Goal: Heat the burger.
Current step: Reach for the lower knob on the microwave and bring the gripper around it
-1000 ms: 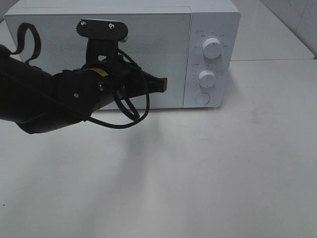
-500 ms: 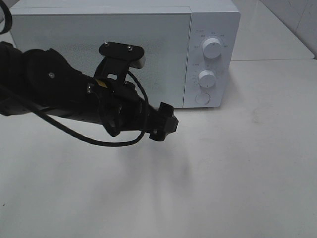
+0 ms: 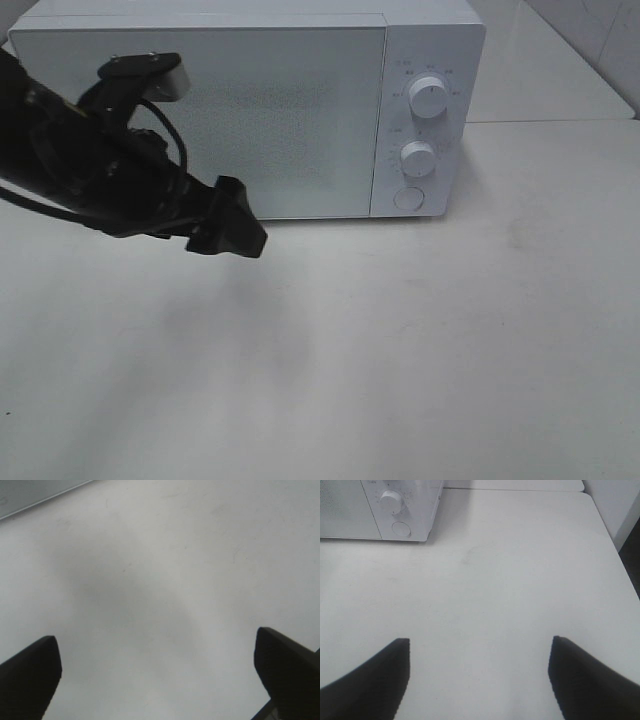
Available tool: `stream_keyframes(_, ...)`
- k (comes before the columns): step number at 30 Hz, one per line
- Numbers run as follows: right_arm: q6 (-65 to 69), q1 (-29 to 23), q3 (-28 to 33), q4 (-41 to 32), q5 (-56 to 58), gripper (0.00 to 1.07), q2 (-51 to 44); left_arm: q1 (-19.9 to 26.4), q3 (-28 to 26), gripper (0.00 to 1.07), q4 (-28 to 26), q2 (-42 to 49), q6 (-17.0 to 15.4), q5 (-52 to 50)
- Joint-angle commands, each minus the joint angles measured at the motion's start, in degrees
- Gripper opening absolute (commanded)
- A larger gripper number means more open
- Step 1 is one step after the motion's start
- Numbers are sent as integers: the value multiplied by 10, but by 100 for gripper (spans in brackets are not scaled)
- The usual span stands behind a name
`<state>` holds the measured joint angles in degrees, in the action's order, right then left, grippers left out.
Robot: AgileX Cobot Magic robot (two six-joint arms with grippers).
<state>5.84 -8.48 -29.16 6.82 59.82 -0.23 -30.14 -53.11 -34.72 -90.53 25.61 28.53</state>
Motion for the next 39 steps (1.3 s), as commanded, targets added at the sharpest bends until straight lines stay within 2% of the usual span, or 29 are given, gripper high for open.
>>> stream_keyframes(1,5,5,0,-1,-3,74,-16,44,1,100,31,33,-3,78)
stream_keyframes(3,5,5,0,-1,-3,74,-16,55,1,100,38,40,-3,95)
stream_keyframes(5,5,5,0,-1,-3,74,-16,95,1,100,52,63,-3,144)
stream_keyframes(8,5,5,0,-1,-3,74,-16,121,1,100,66,82,-3,181)
stream_keyframes(14,5,5,0,-1,-3,74,-16,154,1,100,85,115,-7,245)
stream_keyframes(16,5,5,0,-1,-3,74,-16,193,1,100,112,152,-29,295)
stream_keyframes(18,5,5,0,-1,-3,74,-16,205,1,100,124,163,-40,305)
stream_keyframes(19,5,5,0,-1,-3,74,-16,226,1,100,153,184,-67,320)
stream_keyframes(22,5,5,0,-1,-3,74,-16,238,1,100,167,193,-85,327)
stream_keyframes(24,5,5,0,-1,-3,74,-16,284,1,100,223,244,-153,355)
stream_keyframes(25,5,5,0,-1,-3,74,-16,284,1,100,223,244,-153,355)
stream_keyframes(27,5,5,0,-1,-3,74,-16,310,2,100,244,281,-182,371)
stream_keyframes(33,5,5,0,-1,-3,74,-16,320,29,100,244,360,-182,374)
stream_keyframes(35,5,5,0,-1,-3,74,-16,320,63,100,243,407,-182,372)
stream_keyframes(36,5,5,0,-1,-3,74,-16,320,63,100,243,407,-182,372)
stream_keyframes(37,5,5,0,-1,-3,74,-16,320,91,100,243,443,-182,371)
stream_keyframes(39,5,5,0,-1,-3,74,-16,320,102,100,243,462,-181,371)
